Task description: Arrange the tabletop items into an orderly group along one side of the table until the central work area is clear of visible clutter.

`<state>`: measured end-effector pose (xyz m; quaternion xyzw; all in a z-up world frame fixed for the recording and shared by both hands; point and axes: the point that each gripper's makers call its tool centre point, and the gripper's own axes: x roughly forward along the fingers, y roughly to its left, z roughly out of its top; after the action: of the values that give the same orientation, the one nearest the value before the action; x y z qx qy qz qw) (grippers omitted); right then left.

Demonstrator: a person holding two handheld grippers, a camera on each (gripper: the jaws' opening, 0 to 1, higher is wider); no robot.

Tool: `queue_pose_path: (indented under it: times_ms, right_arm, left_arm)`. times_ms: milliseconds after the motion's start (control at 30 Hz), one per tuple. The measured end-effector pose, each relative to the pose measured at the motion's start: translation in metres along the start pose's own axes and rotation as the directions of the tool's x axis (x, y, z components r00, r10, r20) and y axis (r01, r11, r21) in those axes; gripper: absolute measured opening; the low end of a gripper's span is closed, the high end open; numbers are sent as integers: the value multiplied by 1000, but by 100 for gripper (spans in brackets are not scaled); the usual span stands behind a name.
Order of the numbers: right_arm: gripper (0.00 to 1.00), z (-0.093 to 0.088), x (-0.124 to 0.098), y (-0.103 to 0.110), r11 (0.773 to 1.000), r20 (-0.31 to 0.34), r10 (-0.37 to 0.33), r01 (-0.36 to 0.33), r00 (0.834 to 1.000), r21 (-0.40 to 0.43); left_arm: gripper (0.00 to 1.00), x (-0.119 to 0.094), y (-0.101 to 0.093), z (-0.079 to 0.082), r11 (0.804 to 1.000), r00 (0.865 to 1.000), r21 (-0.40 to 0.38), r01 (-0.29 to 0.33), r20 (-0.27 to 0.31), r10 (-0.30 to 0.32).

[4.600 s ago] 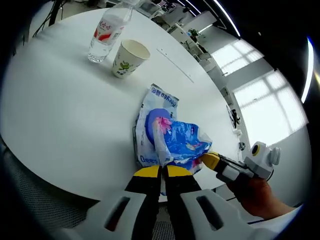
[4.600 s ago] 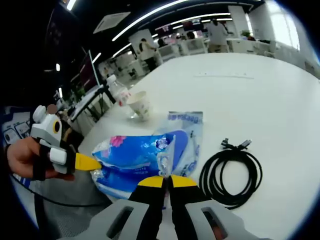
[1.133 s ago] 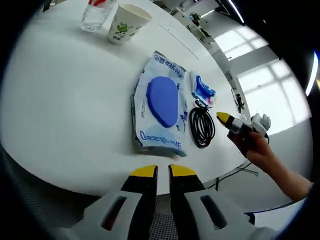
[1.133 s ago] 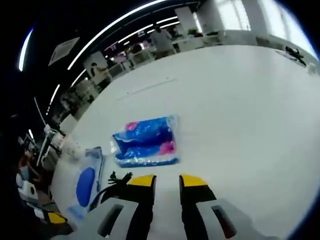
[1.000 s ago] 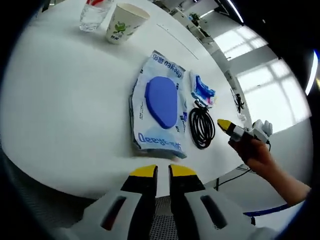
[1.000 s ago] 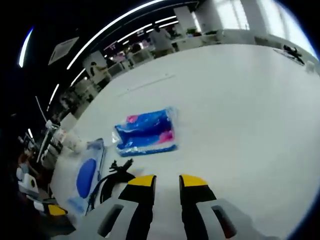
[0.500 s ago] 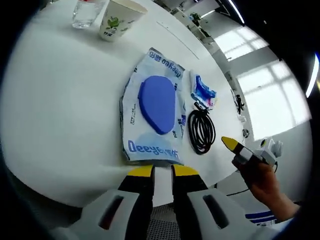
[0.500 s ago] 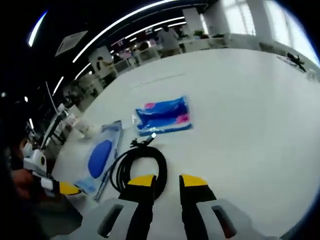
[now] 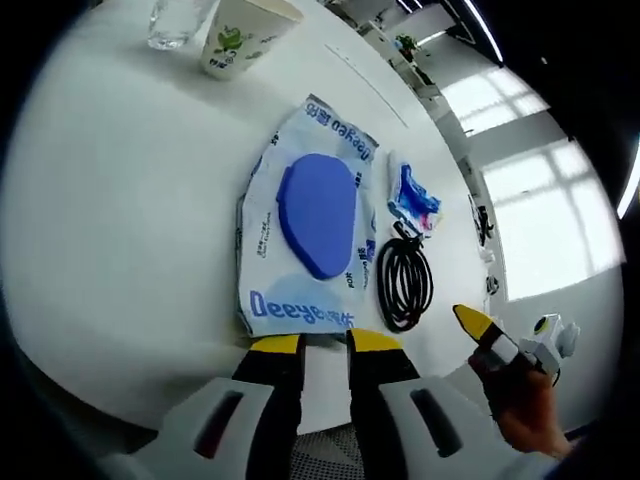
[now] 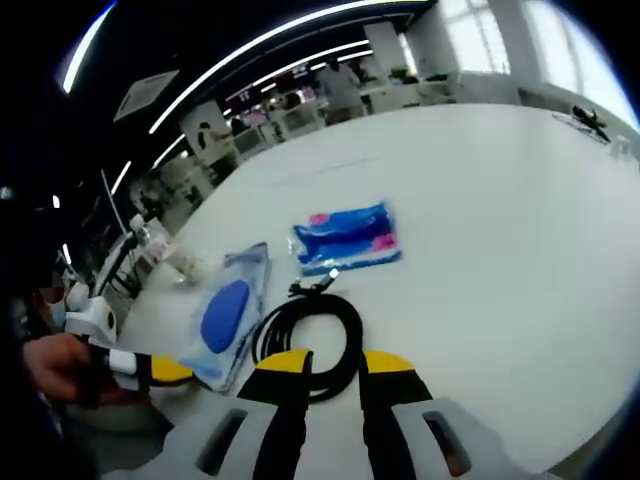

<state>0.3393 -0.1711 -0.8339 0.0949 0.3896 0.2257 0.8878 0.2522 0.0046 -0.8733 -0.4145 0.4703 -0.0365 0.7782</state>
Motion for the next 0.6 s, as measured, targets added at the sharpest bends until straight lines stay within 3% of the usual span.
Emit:
queue_pose_path:
  times_ms: [600]
  right_arm:
    - [19,-7,-4,37,997,-22,64,-65,998,-34]
  left_arm:
    - [16,10,-5,5,997,999,-75,22,35,-19]
